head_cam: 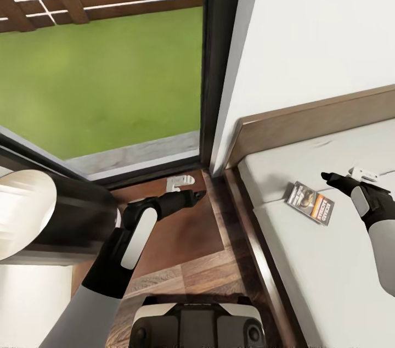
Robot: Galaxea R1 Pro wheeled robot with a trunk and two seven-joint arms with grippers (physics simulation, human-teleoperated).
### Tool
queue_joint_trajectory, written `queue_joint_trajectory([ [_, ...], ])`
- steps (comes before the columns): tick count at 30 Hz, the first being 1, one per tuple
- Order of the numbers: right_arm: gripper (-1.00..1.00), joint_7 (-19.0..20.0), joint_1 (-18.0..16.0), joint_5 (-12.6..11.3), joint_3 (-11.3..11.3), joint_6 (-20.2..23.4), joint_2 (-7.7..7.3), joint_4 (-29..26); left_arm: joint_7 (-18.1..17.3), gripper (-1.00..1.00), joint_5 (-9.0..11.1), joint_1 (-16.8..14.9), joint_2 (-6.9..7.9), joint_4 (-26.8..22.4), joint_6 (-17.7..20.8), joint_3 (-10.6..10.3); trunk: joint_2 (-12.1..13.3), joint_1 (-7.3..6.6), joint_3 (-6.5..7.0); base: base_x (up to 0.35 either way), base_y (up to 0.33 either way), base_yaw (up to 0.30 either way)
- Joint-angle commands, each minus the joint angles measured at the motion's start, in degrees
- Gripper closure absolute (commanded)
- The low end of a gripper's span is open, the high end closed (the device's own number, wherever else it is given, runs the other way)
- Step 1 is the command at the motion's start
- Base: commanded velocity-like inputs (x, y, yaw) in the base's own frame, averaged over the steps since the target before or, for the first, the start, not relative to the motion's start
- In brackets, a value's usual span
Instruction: In the bedroom, move the book from the bed onto either nightstand, and place the two sandals side by side next to the bed.
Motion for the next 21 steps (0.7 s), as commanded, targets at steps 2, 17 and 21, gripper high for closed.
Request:
queue_joint_trajectory([
  [2,-1.00,0.2,0.0,-0.3,-0.3,0.3,0.02,-0.1,0.5,-1.00,0.6,0.0,0.02,-0.1,0.2,0.0,-0.1,0.03,-0.26,0.000,0.000,0.000],
  [17,-1.00,0.2,0.0,-0.4,-0.1,0.9,-0.05,0.4,0.4,-1.00,0.6,0.0,0.05,0.0,0.2,-0.1,-0.1,0.03,-1.52,0.000,0.000,0.000],
  [21,-1.00,0.2,-0.1,-0.4,0.0,1.1,-0.03,0.5,0.5,-1.00,0.6,0.0,0.01,0.1,0.1,-0.1,-0.1,0.03,-1.59,0.000,0.000,0.000],
])
